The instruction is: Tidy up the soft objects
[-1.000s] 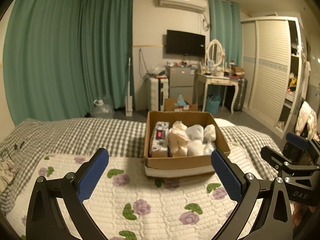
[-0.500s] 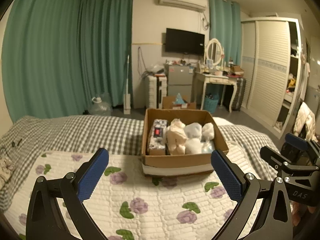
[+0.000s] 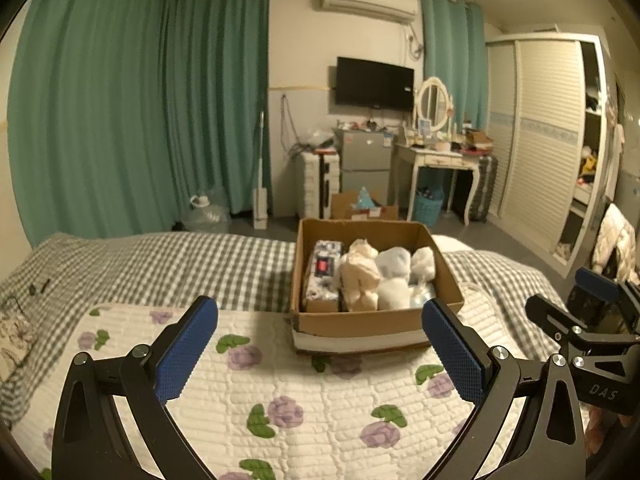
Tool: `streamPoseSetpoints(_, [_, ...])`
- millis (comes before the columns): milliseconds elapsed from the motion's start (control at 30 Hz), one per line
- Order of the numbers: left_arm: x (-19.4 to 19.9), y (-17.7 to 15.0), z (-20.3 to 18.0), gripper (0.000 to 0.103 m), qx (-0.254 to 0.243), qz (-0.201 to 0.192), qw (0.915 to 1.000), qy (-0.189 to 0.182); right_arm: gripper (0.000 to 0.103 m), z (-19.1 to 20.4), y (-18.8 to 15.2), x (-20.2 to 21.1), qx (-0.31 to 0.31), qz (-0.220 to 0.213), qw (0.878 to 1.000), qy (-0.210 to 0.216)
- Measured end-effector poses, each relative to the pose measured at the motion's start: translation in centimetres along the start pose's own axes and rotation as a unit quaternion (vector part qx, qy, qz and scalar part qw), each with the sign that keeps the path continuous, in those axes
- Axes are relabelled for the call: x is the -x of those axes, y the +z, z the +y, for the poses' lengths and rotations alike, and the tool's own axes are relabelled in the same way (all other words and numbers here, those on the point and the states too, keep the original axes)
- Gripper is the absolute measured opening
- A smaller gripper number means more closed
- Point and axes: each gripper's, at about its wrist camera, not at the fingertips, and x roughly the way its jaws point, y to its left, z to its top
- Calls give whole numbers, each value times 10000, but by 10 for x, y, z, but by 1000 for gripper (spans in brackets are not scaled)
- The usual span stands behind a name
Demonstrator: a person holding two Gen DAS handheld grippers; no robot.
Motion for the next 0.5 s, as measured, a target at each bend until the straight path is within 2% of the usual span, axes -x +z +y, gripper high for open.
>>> streamPoseSetpoints(100, [-2,1,1,103,6,77,9999,-75,97,0,0,0,-6,-2,10000,1])
streamPoseSetpoints(500, [-1,-1,3,103,67,-14,10000,46,97,5,-3,-4,34,86,10000,28])
